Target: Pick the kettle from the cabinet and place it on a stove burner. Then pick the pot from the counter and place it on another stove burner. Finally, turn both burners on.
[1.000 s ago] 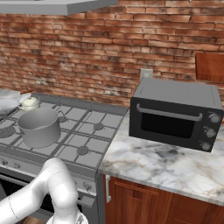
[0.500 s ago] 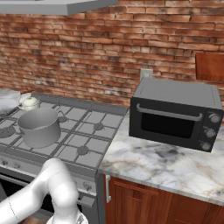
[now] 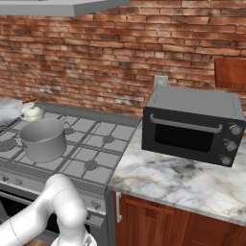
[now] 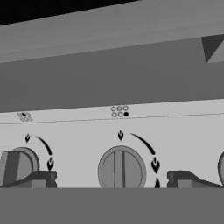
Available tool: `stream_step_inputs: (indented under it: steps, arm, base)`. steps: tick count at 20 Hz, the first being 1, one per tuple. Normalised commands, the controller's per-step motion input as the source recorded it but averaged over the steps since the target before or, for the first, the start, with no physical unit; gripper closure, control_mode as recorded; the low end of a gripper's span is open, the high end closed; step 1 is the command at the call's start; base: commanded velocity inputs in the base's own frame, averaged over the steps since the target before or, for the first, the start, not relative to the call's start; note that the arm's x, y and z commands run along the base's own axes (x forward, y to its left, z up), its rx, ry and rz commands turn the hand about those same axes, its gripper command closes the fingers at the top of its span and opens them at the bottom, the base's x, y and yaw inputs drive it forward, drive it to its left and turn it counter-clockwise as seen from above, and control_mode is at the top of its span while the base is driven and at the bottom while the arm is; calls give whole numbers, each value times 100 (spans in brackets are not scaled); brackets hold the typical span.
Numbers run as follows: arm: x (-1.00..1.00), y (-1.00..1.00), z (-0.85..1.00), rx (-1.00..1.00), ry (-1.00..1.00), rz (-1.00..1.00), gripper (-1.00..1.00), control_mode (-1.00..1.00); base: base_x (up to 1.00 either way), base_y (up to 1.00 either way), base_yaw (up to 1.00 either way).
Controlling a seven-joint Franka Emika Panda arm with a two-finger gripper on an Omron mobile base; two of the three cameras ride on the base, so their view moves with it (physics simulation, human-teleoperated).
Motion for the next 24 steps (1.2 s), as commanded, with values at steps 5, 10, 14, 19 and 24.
stream_step_inputs:
  steps: [5,10,14,19,24]
  arm:
    - [8,0,-1,0,0,0,-100,-100]
    - [11,0,-8,0,0,0,-100,-100]
    - [13,5,-18,0,0,0,-100,-100]
    - [9,4,-20,0,0,0,-100,-100]
    - [4,0,-21,0,0,0,100,-100]
  base:
    - [0,0,0]
    - [0,0,0]
    - [0,0,0]
    - [0,0,0]
    - [0,0,0]
